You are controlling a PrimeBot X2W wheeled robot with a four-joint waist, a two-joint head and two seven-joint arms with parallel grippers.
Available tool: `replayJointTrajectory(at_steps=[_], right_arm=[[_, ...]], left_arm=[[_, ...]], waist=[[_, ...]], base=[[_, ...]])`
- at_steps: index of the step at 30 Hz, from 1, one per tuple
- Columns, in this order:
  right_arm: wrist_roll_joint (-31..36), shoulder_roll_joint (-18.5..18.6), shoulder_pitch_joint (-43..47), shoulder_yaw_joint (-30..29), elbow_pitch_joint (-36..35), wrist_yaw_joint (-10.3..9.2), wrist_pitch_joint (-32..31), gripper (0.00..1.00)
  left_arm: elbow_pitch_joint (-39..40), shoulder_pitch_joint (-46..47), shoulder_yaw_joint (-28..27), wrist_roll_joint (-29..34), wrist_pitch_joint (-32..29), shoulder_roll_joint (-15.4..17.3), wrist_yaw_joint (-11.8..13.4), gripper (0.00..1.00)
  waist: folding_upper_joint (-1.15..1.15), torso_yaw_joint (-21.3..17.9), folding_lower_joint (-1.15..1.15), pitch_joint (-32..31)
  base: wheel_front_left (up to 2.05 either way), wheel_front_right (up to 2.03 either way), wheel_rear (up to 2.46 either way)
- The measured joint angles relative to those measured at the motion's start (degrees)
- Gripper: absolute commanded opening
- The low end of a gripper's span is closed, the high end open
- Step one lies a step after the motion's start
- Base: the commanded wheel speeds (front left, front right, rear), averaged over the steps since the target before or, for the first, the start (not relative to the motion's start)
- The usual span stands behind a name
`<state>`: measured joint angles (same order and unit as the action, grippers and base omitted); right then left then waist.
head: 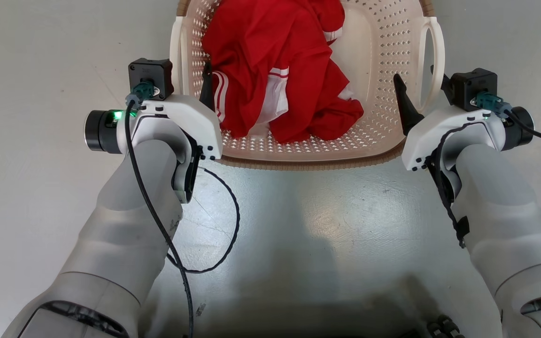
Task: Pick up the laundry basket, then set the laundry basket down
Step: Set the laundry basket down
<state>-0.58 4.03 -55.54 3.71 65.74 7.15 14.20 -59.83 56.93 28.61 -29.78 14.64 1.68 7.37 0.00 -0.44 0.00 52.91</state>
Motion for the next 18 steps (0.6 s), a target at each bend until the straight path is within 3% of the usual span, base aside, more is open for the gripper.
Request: replayJointTrajectory(at_steps=[18], right_arm=[[0.08,-0.01,0.00,-0.97,-0.02,0.00,0.01,1.00]], left_arm=[[-0.36,0.00,-0.82,0.60,0.00,-0.01,0.01,1.00]], waist=[[0.00,-0.54,0.00,0.09]], base=[[0.00,0.00,0.00]])
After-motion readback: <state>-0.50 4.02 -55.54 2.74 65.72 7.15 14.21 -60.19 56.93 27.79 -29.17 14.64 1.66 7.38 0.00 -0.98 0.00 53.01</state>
